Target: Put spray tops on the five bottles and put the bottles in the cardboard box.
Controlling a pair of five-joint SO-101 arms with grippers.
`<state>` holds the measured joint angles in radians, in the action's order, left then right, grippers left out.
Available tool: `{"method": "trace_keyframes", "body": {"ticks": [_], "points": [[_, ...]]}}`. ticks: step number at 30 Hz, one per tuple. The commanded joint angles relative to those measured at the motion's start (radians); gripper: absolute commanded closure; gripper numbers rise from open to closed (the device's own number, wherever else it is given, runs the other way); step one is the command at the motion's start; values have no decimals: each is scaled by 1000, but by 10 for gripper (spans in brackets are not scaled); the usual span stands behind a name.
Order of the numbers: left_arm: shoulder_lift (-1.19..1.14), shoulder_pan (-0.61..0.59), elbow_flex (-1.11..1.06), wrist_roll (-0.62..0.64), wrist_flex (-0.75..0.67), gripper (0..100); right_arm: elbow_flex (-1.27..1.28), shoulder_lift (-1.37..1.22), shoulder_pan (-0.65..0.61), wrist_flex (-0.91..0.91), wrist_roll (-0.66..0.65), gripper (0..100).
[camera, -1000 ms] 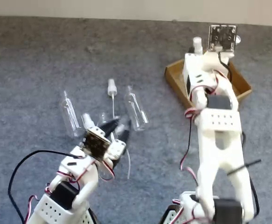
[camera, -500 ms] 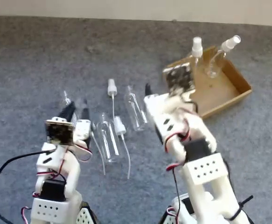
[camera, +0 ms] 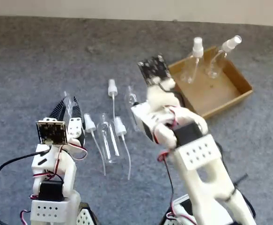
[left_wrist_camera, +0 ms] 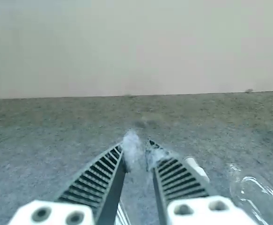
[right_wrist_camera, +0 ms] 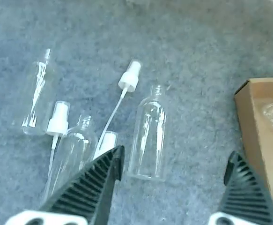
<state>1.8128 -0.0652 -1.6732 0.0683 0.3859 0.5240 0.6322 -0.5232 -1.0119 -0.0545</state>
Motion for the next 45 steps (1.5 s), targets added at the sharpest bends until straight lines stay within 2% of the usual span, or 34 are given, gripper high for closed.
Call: {"method": "trace_keyframes", "body": {"ticks": [1, 8, 19, 31, 38, 45], "points": [[7, -56, -21, 9, -28, 993, -145, -142, -12, -18, -8, 692], [7, -82, -21, 9, -29, 995, -283, -441, -12, -16, -8, 692], [5, -77, -21, 9, -28, 995, -631, -895, -12, -35, -8, 692], [5, -76, -21, 6, -28, 995, -1130, -1317, -8, -283, -9, 692], [4, -76, -21, 6, -28, 995, -1471, -1514, -5, -536, -9, 692], [4, -76, -21, 6, -28, 995, -1718, -1675, -5, -653, -8, 702]]}}
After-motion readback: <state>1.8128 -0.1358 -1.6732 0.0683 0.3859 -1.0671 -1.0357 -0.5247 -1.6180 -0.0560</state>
